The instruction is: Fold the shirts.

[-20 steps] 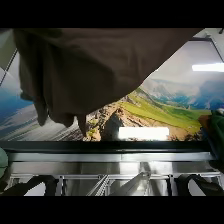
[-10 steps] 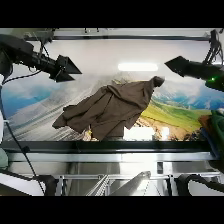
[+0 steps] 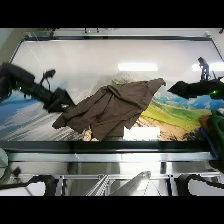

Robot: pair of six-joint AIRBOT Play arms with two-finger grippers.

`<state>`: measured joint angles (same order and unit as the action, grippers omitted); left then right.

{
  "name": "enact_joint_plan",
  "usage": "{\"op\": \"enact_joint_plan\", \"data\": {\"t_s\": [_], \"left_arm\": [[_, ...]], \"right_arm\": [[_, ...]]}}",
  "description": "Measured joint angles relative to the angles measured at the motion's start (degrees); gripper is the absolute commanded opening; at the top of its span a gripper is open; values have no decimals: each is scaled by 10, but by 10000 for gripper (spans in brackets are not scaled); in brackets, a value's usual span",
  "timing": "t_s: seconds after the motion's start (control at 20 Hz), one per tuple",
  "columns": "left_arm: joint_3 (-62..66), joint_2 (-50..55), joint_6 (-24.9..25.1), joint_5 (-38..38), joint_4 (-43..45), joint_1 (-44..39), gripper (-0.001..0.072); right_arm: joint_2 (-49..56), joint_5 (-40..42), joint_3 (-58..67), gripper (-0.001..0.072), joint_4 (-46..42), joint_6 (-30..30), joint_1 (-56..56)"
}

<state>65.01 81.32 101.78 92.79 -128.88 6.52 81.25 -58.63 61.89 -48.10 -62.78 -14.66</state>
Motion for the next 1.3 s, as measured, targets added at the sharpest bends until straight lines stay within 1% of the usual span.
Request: {"op": "enact_joint_plan", "data": {"t_s": [0.1, 0.15, 0.3, 0.45, 0.6, 0.65, 0.7, 0.75, 0.8, 0.85, 1.0, 1.2, 1.25, 1.3], "left_arm": [[-113, -76, -20, -25, 13, 1, 716], [-168, -111, -29, -47, 19, 2, 697], [-284, -176, -43, -134, 14, 2, 698], [-330, -180, -24, -219, -16, 1, 698], [-317, -131, -1, -270, -35, -5, 695], [-303, -110, 6, -283, -38, -10, 550], [-289, -90, 10, -296, -39, -16, 376], [-271, -71, 16, -311, -41, -23, 238], [-254, -55, 23, -322, -42, -31, 69], [-235, -40, 28, -330, -43, -39, 14], [-187, -11, 38, -346, -46, -59, 14], [-143, 2, 43, -351, -47, -70, 14], [-133, 4, 43, -347, -47, -71, 14], [-123, 5, 43, -344, -47, -72, 14]], "right_arm": [[5, -4, -7, 440, -6, -5, -1], [7, -4, -10, 441, -6, -7, -1], [12, 12, -13, 441, 3, -9, -1], [23, 24, -14, 440, 32, -9, -1], [33, 31, -14, 442, 58, -6, -1], [35, 36, -14, 443, 65, -4, -1], [36, 42, -14, 443, 70, -2, -2], [38, 50, -14, 443, 73, -2, -2], [40, 58, -12, 442, 77, -2, -2], [47, 65, -7, 443, 78, -2, -2], [88, 75, 26, 443, 87, -3, -2], [173, 68, 95, 440, 135, -4, 6], [191, 66, 110, 434, 147, -4, 11], [208, 64, 123, 409, 157, -4, 16]]}}
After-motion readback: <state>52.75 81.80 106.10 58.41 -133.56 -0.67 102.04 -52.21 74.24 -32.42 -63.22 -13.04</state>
